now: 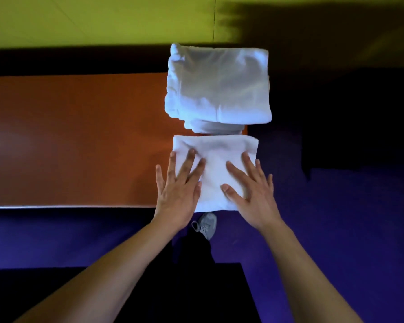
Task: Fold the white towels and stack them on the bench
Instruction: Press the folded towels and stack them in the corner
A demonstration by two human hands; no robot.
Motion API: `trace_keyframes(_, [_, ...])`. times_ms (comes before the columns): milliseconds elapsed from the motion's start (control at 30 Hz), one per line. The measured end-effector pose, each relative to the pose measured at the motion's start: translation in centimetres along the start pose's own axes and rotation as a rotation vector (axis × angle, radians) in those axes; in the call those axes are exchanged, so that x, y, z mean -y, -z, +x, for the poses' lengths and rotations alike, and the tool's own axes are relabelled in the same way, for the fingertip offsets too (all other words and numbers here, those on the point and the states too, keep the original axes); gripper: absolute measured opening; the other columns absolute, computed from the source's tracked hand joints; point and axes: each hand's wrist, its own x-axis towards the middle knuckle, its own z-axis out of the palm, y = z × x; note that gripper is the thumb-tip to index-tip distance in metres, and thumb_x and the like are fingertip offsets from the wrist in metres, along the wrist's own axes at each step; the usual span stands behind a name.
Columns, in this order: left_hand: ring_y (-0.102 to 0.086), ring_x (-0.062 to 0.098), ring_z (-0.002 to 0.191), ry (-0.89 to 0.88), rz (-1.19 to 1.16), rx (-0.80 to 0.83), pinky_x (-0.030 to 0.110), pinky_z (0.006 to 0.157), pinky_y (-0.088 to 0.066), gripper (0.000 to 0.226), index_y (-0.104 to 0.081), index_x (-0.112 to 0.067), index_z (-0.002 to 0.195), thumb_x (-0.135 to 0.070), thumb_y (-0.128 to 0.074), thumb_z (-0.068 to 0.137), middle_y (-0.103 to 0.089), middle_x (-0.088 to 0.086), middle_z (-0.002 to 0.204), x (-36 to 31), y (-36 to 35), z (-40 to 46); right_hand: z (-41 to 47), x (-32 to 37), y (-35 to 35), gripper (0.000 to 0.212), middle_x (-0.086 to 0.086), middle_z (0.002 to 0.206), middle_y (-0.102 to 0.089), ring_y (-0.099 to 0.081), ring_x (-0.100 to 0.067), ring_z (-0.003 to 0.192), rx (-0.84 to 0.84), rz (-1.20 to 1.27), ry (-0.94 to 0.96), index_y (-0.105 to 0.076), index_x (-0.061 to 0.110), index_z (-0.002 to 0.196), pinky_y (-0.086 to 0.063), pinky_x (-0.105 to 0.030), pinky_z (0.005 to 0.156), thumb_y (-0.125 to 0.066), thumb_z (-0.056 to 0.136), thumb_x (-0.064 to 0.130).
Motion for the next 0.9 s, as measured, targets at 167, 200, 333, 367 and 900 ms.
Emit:
trace_keyframes(167, [0.012, 0.036, 0.153, 0.072, -0.291, 0.092, 0.067, 0.118, -0.013, 0.057, 0.002, -0.054, 0.153, -0.042, -0.029, 0.106, 0.03, -0.018, 0.161, 0.1, -0.7, 0.1, 0.6, -0.2, 0.4, 0.067, 0.034, 0.158, 0.021, 0.021, -0.011, 0.152, 0.123, 0.062, 0.009, -0.011, 0.063, 0.149, -0.014, -0.065, 0.119, -0.043, 0.091, 0.074])
trace_keyframes(200, [0.006, 0.031, 0.154, 0.028, -0.388, 0.104, 0.065, 0.119, -0.017, 0.056, -0.003, -0.054, 0.153, -0.043, -0.031, 0.106, 0.029, -0.02, 0.161, 0.4, -0.6, 0.3, 0.7, -0.4, 0.6, 0.069, 0.035, 0.157, 0.023, 0.02, -0.011, 0.152, 0.139, 0.065, 0.0, -0.008, 0.065, 0.148, -0.02, -0.065, 0.118, -0.044, 0.089, 0.075])
trace_keyframes(333, [-0.005, 0.007, 0.151, -0.089, -0.58, 0.16, 0.06, 0.118, -0.024, 0.061, -0.013, -0.05, 0.155, -0.047, -0.045, 0.103, 0.027, -0.023, 0.161, 1.3, -0.3, 1.9, 1.3, -0.7, 1.1, 0.076, 0.038, 0.155, 0.025, 0.007, -0.013, 0.154, 0.162, 0.07, -0.019, -0.005, 0.067, 0.147, -0.04, -0.058, 0.109, -0.049, 0.086, 0.076])
trace_keyframes(367, [-0.003, 0.003, 0.149, -0.099, -0.601, 0.159, 0.06, 0.117, -0.026, 0.063, -0.014, -0.05, 0.155, -0.047, -0.048, 0.102, 0.026, -0.023, 0.161, 1.3, -0.3, 2.0, 1.2, -0.7, 1.1, 0.076, 0.038, 0.155, 0.024, 0.004, -0.012, 0.154, 0.152, 0.086, -0.016, -0.007, 0.067, 0.147, -0.042, -0.054, 0.108, -0.051, 0.086, 0.075])
trace_keyframes(900, [0.003, 0.005, 0.153, -0.091, -0.734, -0.037, 0.065, 0.116, -0.022, 0.07, -0.029, -0.037, 0.155, -0.052, -0.056, 0.092, 0.01, -0.014, 0.167, 0.7, -3.3, 3.5, 2.0, -2.2, -0.9, 0.078, 0.038, 0.157, 0.012, -0.005, -0.009, 0.152, 0.007, 0.291, -0.016, -0.023, 0.062, 0.147, -0.038, -0.056, 0.112, -0.065, 0.082, 0.064])
